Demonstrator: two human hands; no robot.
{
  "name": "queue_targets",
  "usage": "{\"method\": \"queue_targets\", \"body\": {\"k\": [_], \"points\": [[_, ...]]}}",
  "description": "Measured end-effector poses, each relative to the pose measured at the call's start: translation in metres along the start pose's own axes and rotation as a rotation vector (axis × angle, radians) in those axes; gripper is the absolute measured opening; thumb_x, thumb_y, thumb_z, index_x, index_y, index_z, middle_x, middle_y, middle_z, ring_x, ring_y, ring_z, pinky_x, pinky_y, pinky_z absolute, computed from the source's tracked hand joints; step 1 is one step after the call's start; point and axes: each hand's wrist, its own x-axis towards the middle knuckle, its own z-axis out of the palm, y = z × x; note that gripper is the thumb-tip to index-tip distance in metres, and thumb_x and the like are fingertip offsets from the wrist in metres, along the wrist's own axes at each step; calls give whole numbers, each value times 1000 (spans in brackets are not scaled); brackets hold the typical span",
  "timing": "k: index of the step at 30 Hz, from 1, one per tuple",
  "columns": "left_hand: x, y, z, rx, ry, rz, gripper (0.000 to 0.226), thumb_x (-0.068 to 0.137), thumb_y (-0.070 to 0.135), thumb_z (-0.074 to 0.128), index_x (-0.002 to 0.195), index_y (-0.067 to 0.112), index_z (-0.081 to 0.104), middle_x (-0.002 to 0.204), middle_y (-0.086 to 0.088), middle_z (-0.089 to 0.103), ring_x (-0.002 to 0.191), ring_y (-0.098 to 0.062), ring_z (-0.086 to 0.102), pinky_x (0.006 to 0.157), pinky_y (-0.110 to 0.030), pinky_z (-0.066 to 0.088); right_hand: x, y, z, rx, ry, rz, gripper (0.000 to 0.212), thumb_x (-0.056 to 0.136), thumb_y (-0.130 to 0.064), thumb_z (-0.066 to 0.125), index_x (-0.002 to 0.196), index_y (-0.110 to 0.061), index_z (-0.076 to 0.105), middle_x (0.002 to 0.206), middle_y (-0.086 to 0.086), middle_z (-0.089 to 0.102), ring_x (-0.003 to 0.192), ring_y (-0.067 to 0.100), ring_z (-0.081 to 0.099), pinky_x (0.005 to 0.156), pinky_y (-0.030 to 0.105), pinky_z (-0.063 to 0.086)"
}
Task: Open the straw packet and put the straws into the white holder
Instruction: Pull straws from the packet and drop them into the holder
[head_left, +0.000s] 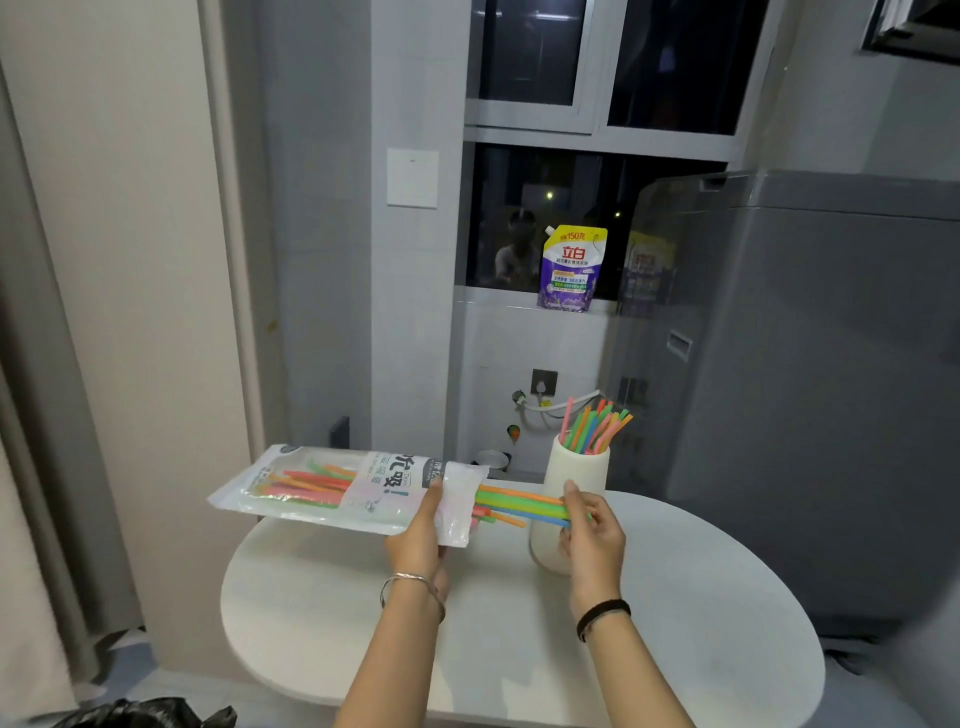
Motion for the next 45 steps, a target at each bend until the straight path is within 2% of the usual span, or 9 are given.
{"method": "queue_targets", "body": {"k": [5,9,12,15,21,27,34,41,45], "points": [[-9,-9,10,-21,-32,-51,50,85,10,70,132,2,55,131,-15,62,117,-32,61,100,-53,49,-15,5,15,190,-253,170,8,85,-19,65,81,-13,61,47,-4,42,38,6,32,38,17,27],[-14,-11,13,-54,-59,-61,49,87,14,68,132,4,55,126,-14,64,97,-27,63,60,-29,62,-12,-3,14,142,-115,114,21,89,-23,60,73,-10,58,44,-3,33,35,6,29,36,17,24],[-12,-8,13,-98,-74,-63,48,90,16,63,135,2,53,116,-14,62,75,-22,62,48,-22,57,-5,-10,6,128,76,28,26,89,-24,59,66,-13,59,46,-5,41,41,9,37,43,20,31],[-11,-10,13,-134,-83,-101,48,93,14,60,137,-1,51,118,-13,59,72,-18,61,47,-20,55,-3,-13,3,127,141,-27,25,88,-27,62,65,-17,61,55,-2,50,48,12,40,48,23,32],[-20,-21,24,-98,-122,-118,47,90,10,62,136,4,51,133,-17,60,99,-25,62,51,-25,58,-9,-7,13,29,-117,34,17,88,-21,62,71,-15,61,52,0,45,44,6,40,40,15,34],[-10,-18,20,-159,-118,-130,48,93,10,58,140,1,48,127,-17,58,95,-28,58,47,-21,56,7,-20,-6,125,98,-74,26,89,-13,55,64,-19,55,57,-1,46,44,10,38,35,14,30],[-11,-23,27,-128,-148,-155,48,91,8,61,137,0,50,138,-21,56,97,-27,60,49,-25,58,9,-18,-2,-61,-90,-122,26,91,-26,57,66,-16,60,51,-2,48,44,7,44,39,12,36],[4,-24,27,-102,-149,-173,48,94,13,57,138,-5,47,140,-28,51,106,-33,55,51,-21,57,58,-73,-22,-121,77,-365,34,91,-25,53,58,-18,52,54,-1,50,49,9,48,51,23,40],[12,-23,27,-125,-149,-169,47,94,13,57,136,-6,49,122,-23,59,75,-26,64,48,-19,56,85,-109,-22,-224,56,-497,34,93,-23,50,63,-7,57,50,-2,52,42,-1,50,43,10,39]]}}
